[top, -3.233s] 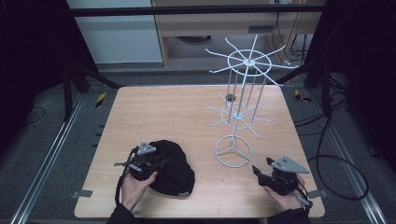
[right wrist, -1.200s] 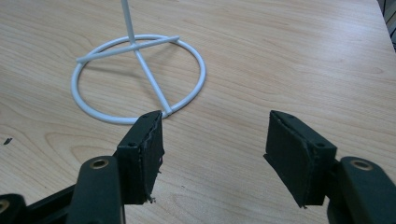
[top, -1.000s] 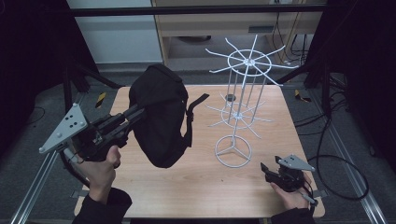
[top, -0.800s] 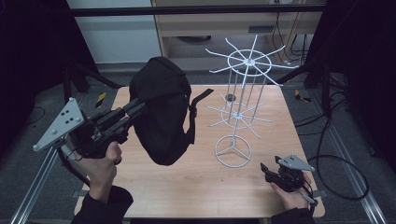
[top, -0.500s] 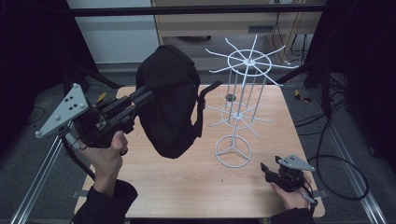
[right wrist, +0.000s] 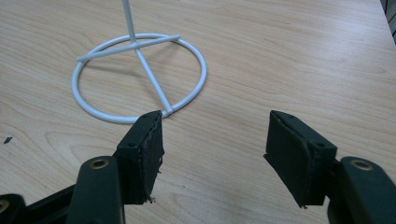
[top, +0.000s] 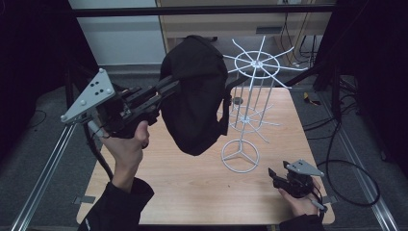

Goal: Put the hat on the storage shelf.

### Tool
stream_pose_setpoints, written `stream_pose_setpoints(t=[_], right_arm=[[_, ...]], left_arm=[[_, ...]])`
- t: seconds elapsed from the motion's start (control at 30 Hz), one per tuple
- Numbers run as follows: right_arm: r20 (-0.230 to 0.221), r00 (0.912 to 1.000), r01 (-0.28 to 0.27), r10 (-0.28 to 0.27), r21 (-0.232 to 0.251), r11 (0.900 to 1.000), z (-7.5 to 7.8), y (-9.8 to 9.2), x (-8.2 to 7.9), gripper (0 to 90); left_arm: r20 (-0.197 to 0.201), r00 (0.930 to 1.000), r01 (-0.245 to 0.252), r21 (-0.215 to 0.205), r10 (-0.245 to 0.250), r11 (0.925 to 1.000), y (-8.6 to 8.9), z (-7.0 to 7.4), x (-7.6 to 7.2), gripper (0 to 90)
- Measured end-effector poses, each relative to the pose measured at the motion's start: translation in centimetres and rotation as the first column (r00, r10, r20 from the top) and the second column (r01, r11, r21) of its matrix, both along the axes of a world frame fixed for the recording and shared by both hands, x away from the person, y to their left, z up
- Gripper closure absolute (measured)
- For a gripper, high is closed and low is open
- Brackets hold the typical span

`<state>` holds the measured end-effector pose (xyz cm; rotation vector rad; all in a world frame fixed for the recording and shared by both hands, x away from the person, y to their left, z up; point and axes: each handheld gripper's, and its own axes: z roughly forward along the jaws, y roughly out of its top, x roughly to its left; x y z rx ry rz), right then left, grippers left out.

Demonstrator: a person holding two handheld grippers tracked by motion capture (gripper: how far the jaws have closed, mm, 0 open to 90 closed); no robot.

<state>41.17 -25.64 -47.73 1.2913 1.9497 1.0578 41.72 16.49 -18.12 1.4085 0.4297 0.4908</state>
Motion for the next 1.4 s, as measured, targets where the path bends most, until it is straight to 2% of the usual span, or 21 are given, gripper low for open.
stream_pose_setpoints(t=[0.13,0.17,0.37,0.7,0.83,1.17,1.4], right_arm=[[-0.001,1.0,-0.002,0.002,-0.002,1.0,0.0,0.0,0.0,36.7],[-0.005,1.0,-0.005,0.005,0.001,1.0,0.0,0.1,0.0,36.7],[-0.003,1.0,-0.007,0.007,-0.005,1.0,-0.1,0.1,0.0,36.7],[-0.004,0.9999,-0.01,0.01,-0.009,1.0,-0.1,0.1,0.1,36.5],[-0.013,0.9999,-0.009,0.008,-0.006,1.0,-0.1,0.1,0.1,36.3],[-0.011,0.9999,-0.012,0.011,-0.009,1.0,-0.2,0.1,0.1,36.2],[-0.011,0.9998,-0.014,0.014,-0.011,1.0,-0.2,0.1,0.1,36.1]], left_arm=[[-0.034,0.9994,0.008,0.0,-0.008,1.0,-0.4,-0.6,1.1,79.2],[-0.053,0.9986,0.009,0.006,-0.009,0.9999,-0.5,-1.0,1.6,79.1],[-0.095,0.9954,0.015,0.006,-0.014,0.9999,-0.2,-2.2,2.5,79.1],[-0.145,0.9894,0.011,0.052,-0.003,0.9986,0.0,-4.7,3.4,79.0],[-0.173,0.9849,0.016,0.09,0.0,0.9958,-0.3,-5.8,3.8,78.9],[-0.204,0.9788,0.019,0.144,0.011,0.9894,-1.7,-7.3,4.7,78.7],[-0.203,0.979,0.014,0.146,0.016,0.9892,-2.1,-7.6,4.7,77.6]])
